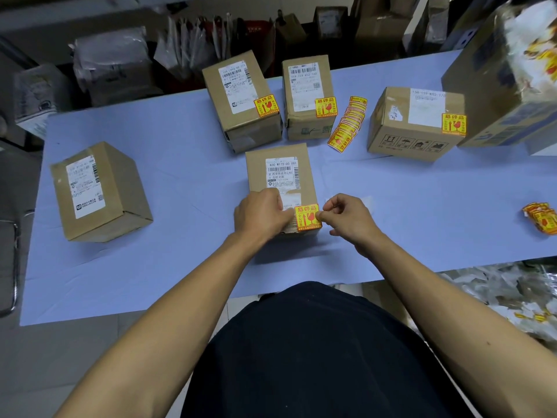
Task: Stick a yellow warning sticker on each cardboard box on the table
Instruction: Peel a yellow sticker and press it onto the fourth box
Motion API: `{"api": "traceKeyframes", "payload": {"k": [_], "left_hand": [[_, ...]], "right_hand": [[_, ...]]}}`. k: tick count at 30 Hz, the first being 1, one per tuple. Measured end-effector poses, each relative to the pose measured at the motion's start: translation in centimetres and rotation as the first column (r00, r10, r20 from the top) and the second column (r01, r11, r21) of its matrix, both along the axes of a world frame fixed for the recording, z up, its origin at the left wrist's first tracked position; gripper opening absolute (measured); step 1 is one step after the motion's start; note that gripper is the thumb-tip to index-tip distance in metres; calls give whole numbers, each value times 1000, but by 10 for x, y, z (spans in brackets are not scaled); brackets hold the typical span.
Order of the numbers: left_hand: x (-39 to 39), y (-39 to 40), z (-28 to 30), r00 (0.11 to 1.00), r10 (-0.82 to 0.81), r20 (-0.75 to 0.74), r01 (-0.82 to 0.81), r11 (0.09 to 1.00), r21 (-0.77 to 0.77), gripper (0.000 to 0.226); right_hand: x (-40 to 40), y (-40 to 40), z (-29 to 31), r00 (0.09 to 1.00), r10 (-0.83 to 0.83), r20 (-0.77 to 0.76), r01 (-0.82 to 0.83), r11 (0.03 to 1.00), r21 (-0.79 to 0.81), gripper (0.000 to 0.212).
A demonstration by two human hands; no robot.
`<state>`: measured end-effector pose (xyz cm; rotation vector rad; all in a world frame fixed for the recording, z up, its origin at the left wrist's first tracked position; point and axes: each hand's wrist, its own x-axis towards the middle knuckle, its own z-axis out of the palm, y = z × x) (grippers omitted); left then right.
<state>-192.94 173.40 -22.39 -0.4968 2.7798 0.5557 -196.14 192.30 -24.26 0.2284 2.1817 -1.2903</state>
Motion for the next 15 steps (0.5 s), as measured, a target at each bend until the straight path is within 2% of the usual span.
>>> {"api": "traceKeyframes", "payload": {"k": [2, 3, 4, 6, 8, 11, 15], "left_hand": [[7, -10, -2, 987, -95, -130, 90, 995, -43, 22], [10, -14, -6, 972, -154, -180, 144, 987, -66, 31], [14, -16, -9, 959, -201, -201, 188, 979, -82, 42], [20, -20, -17, 961, -235, -146, 225, 971, -84, 58], [26, -20, -25, 974, -218, -60, 215, 975, -49, 62], [31, -18, -32, 977, -208, -55, 208, 978, 1, 63], [30, -21, -33, 977, -170, -131, 184, 978, 101, 64]], "right_hand": [[0, -3, -2, 1000, -25, 17, 25, 1000, 0, 29], [0, -8, -3, 999, -38, 34, 38, 999, -7, 38], [0, -13, -4, 998, -42, 49, 43, 999, -10, 48], [3, -24, -6, 1000, -4, 24, 3, 1000, 6, 59], [9, -31, -7, 998, 59, -38, -60, 998, -17, 52], [21, -25, -11, 987, 134, -91, -144, 983, -113, 40], [26, -11, -14, 976, 216, -37, -219, 961, -168, 55]]}}
